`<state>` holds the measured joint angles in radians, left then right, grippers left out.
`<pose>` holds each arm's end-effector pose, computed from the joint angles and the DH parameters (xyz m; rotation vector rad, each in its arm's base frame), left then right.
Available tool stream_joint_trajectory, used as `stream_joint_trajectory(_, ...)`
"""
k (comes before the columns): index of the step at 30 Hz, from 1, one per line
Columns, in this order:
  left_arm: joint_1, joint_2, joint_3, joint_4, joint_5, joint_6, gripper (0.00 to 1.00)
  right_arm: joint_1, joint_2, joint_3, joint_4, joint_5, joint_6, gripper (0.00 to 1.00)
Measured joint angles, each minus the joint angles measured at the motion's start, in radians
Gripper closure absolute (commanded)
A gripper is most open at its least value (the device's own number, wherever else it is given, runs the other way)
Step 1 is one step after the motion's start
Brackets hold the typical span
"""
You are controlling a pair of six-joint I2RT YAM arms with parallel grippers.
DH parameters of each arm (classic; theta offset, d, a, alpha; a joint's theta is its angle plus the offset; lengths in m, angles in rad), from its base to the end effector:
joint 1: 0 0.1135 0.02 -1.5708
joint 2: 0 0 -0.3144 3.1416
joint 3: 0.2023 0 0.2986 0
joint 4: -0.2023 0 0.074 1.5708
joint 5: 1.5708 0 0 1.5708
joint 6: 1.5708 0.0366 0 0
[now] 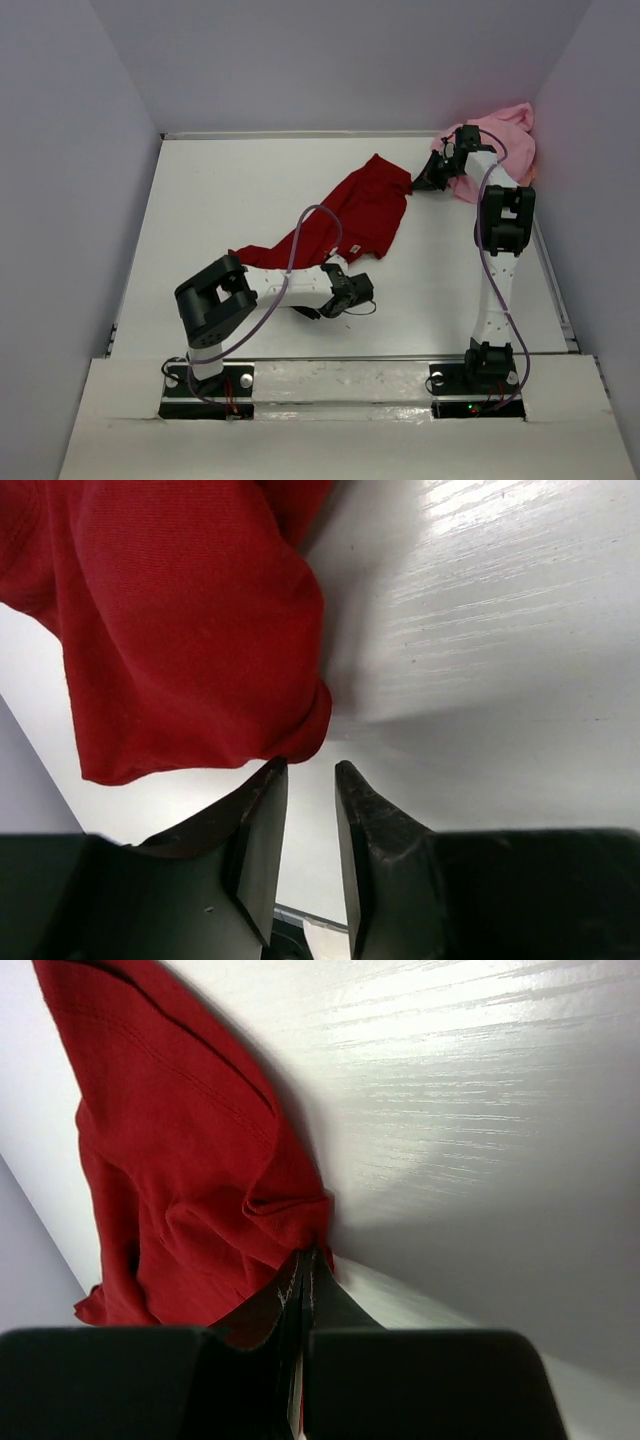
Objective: Fold and stack the t-shirts
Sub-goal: Flatten out the tshirt
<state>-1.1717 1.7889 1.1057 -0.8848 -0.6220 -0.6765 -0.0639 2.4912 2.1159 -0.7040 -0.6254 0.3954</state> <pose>0.1568 -0.3170 0.1786 0.6358 2.5198 0.5004 0.6134 -0.0178 0.1611 0.3879 2.5889 0.9400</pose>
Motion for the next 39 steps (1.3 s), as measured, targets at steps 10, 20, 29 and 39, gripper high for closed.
stream_joint_trajectory(10,0.008,0.034,0.001,0.001,-0.034,0.003,0.39,0.000,-0.004,-0.005,0.000,0.000,0.000,1.00)
stream_joint_trajectory(20,0.039,0.063,0.008,0.017,-0.048,0.023,0.77,0.000,-0.004,-0.005,0.000,-0.001,0.000,1.00)
stream_joint_trajectory(29,0.073,0.092,0.008,0.047,-0.048,0.044,1.00,0.000,-0.004,-0.005,0.000,-0.002,0.000,1.00)
stream_joint_trajectory(39,0.107,0.029,0.150,0.001,0.006,0.075,1.00,0.000,-0.004,-0.005,-0.002,0.000,0.000,1.00)
